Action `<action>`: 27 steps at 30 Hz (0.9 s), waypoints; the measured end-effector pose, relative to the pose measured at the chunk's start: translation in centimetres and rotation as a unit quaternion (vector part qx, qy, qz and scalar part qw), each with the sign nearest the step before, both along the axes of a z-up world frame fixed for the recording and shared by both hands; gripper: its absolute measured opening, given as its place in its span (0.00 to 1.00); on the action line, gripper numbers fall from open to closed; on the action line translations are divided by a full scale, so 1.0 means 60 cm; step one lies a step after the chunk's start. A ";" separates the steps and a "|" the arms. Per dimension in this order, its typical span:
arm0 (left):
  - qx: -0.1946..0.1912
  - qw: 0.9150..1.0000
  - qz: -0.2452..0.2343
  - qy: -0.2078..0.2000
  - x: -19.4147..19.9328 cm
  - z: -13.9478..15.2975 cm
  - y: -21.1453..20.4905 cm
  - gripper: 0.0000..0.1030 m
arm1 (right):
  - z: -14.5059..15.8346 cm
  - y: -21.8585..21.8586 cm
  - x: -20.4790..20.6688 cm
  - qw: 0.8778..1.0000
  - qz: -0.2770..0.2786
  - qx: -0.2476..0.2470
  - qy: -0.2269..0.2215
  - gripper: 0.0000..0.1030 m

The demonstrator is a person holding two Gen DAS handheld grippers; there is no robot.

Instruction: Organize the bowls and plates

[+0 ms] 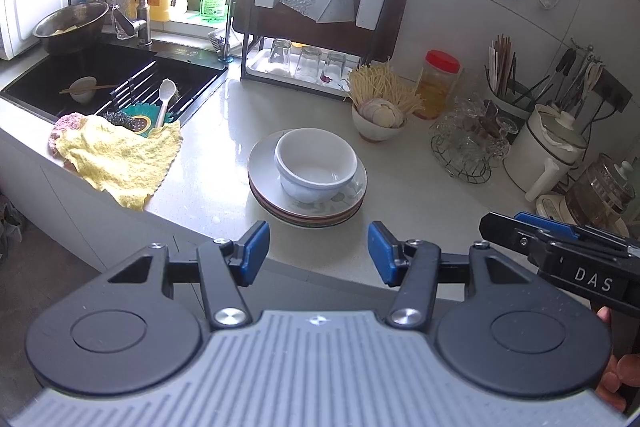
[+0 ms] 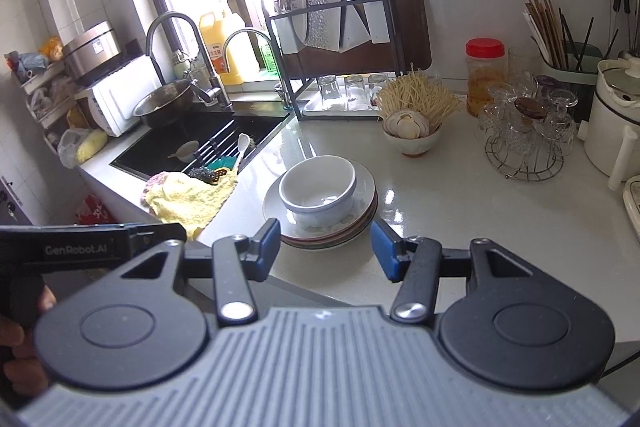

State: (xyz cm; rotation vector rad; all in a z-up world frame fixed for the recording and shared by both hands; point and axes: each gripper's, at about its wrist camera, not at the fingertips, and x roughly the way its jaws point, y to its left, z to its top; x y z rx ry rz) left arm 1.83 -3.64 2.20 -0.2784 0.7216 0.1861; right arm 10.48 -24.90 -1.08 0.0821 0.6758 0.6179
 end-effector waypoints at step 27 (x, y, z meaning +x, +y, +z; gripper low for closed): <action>0.009 1.000 -0.006 -0.005 -0.020 0.009 -0.016 0.59 | 0.016 0.000 -0.023 1.000 -0.003 0.006 0.009 0.52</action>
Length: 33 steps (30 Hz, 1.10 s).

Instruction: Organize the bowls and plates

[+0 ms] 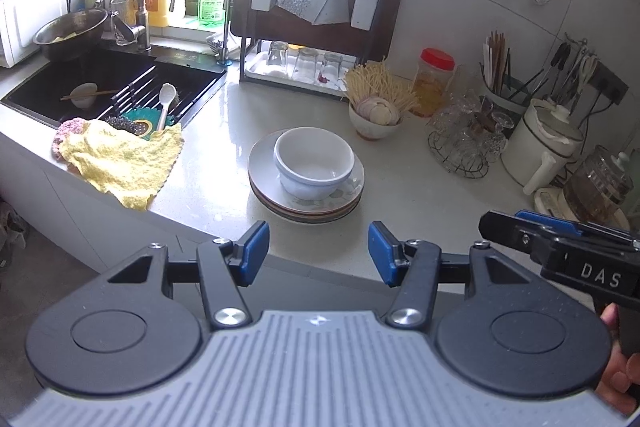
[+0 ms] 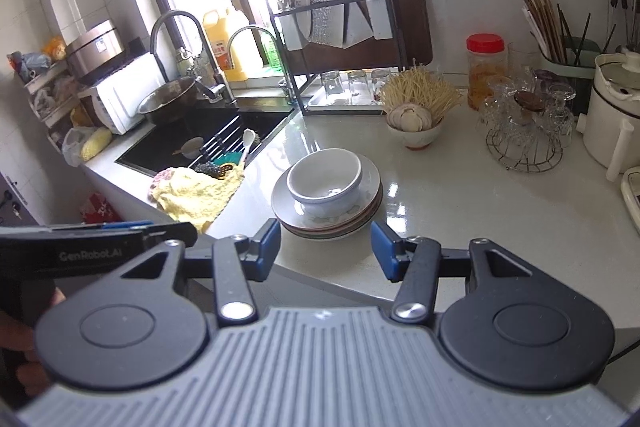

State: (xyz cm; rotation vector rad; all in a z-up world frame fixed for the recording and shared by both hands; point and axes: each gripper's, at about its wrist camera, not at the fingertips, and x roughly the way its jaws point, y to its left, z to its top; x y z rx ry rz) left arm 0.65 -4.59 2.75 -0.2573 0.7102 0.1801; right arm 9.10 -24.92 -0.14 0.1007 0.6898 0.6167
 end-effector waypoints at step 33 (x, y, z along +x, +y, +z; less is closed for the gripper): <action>0.038 0.998 0.048 -0.008 0.000 0.019 -0.015 0.95 | -0.006 -0.022 0.017 0.999 0.004 -0.007 -0.035 0.85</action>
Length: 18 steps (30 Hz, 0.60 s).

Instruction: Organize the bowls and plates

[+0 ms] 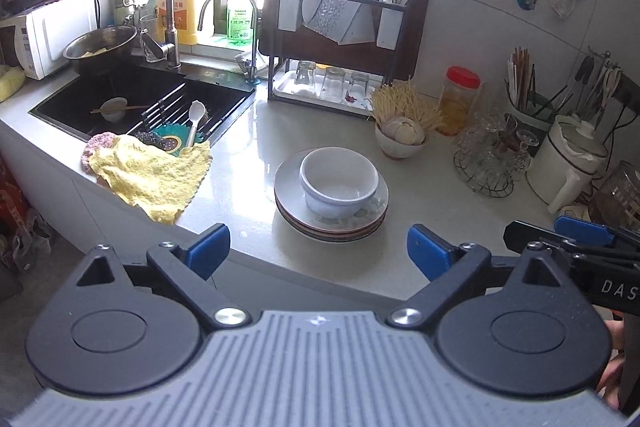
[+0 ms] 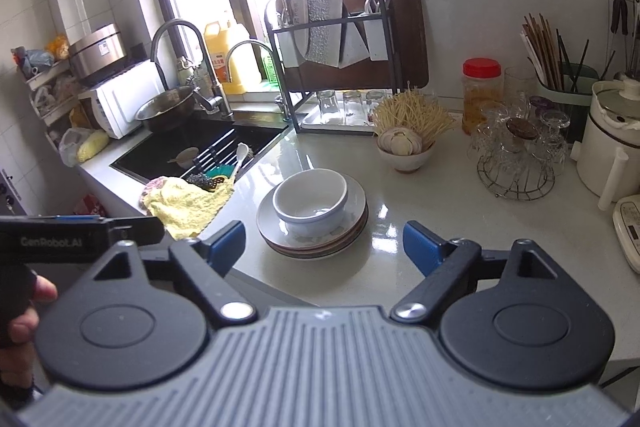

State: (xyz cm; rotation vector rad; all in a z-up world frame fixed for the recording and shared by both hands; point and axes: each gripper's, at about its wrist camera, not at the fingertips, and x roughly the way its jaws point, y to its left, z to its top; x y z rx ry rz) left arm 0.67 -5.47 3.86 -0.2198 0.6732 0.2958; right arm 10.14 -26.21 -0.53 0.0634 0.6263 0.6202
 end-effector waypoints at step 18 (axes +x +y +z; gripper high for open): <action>0.004 1.000 0.000 0.005 -0.008 -0.008 -0.010 0.96 | -0.005 -0.006 -0.014 1.000 -0.009 0.002 0.002 0.85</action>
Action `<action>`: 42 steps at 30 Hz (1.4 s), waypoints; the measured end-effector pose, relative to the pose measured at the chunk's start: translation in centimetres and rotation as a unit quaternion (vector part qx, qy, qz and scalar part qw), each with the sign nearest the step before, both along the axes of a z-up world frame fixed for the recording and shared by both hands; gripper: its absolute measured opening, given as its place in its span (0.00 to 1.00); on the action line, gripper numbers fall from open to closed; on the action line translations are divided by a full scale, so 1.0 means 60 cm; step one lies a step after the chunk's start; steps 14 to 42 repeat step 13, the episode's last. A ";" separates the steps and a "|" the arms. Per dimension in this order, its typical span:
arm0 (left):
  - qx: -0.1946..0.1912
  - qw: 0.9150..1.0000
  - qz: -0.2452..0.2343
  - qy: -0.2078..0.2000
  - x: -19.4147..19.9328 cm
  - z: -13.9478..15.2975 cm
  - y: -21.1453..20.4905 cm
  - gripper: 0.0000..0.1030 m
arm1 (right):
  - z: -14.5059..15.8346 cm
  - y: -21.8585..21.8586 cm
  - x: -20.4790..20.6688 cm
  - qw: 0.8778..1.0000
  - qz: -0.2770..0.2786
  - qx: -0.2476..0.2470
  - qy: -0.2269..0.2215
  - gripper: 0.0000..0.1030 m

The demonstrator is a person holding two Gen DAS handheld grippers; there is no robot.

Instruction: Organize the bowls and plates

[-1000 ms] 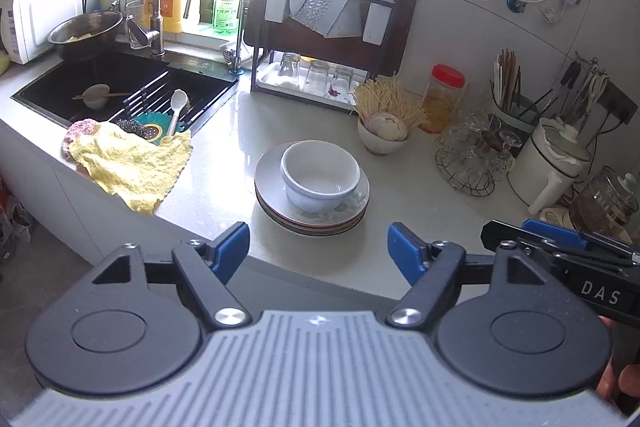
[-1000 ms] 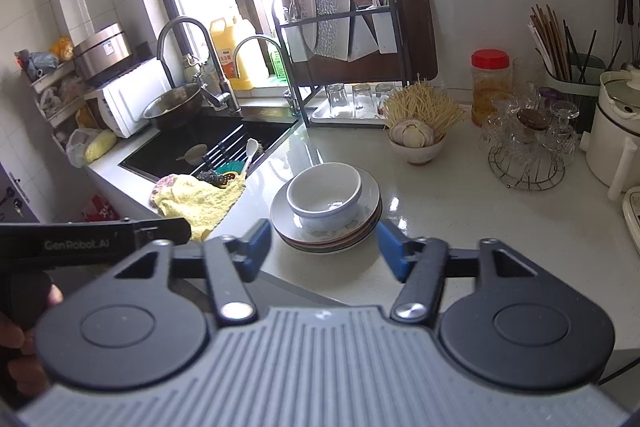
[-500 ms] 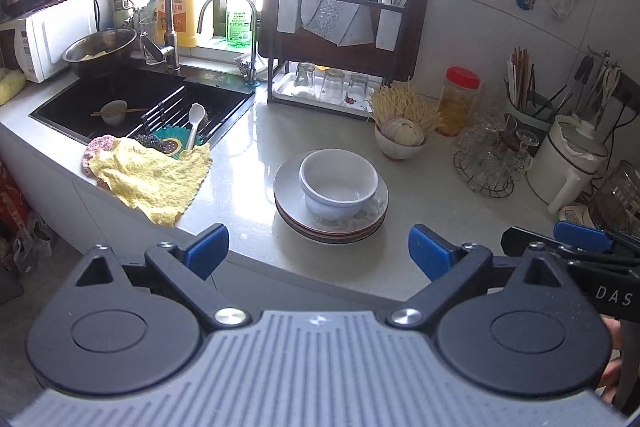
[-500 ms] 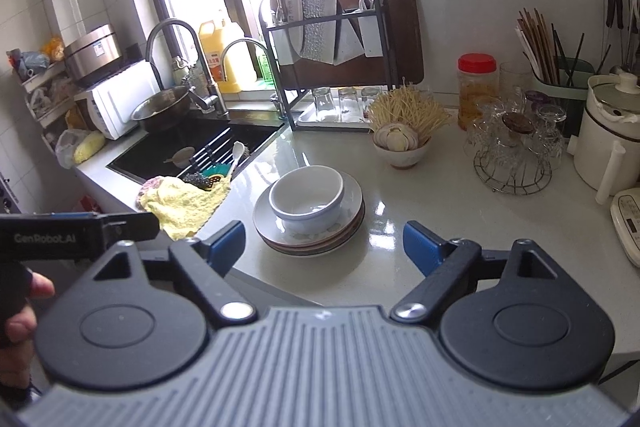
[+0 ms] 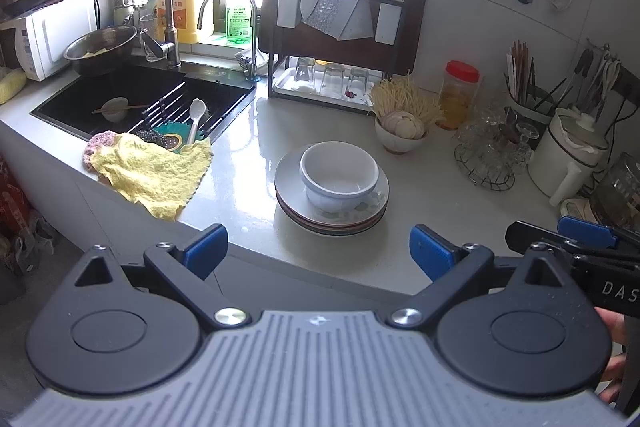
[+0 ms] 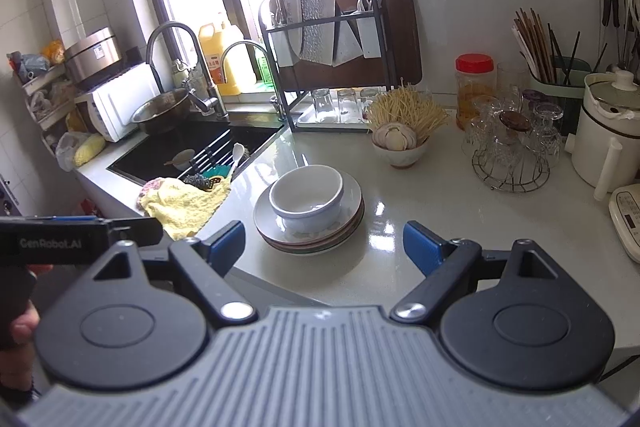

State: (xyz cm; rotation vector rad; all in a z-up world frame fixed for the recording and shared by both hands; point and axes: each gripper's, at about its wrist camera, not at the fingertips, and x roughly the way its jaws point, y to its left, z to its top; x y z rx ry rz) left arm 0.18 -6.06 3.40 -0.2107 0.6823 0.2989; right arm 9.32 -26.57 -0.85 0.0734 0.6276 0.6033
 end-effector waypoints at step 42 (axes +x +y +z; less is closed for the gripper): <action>0.002 1.000 0.002 0.001 -0.008 -0.001 -0.003 0.97 | -0.003 -0.004 -0.003 1.000 -0.004 0.001 0.006 0.85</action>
